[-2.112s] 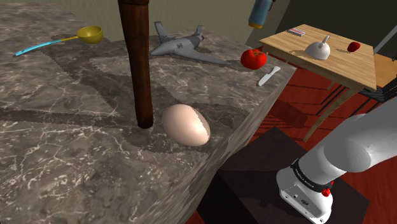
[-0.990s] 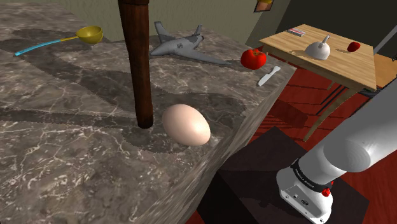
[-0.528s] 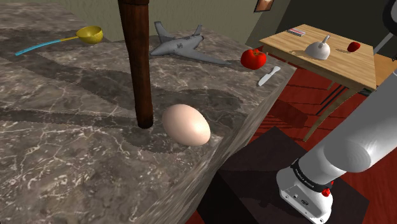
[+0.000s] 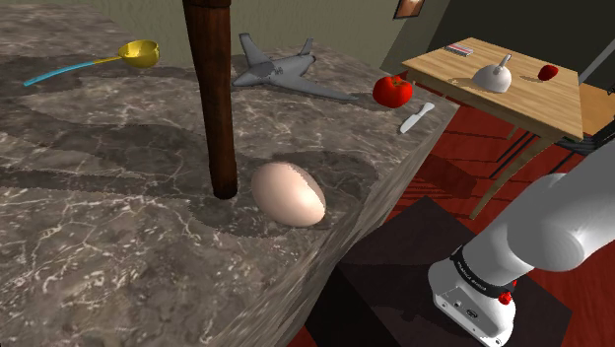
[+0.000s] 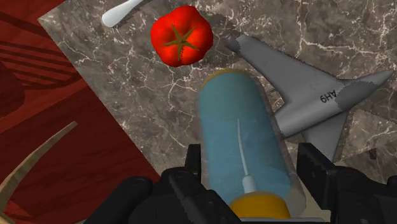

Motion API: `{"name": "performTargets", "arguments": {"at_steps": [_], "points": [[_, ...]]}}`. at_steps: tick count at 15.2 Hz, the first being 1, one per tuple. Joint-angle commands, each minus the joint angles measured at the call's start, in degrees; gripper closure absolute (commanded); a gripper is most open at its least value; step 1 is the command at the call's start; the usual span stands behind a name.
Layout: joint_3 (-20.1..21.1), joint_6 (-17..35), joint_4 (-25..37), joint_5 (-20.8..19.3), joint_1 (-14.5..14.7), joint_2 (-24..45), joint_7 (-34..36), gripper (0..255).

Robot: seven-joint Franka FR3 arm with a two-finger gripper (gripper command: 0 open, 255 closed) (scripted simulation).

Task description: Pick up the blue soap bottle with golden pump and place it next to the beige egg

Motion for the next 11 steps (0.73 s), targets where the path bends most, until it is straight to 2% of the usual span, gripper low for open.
{"name": "performTargets", "arguments": {"at_steps": [1,6,11], "points": [[2.19,-0.17,-1.39,-0.62,1.41,-1.51,3.44,255],[7.3,-0.48,-4.04,-1.46,4.24,-4.16,11.01,255],[12.77,-1.41,-4.16,-2.16,6.93,-4.76,18.82,255]]}}
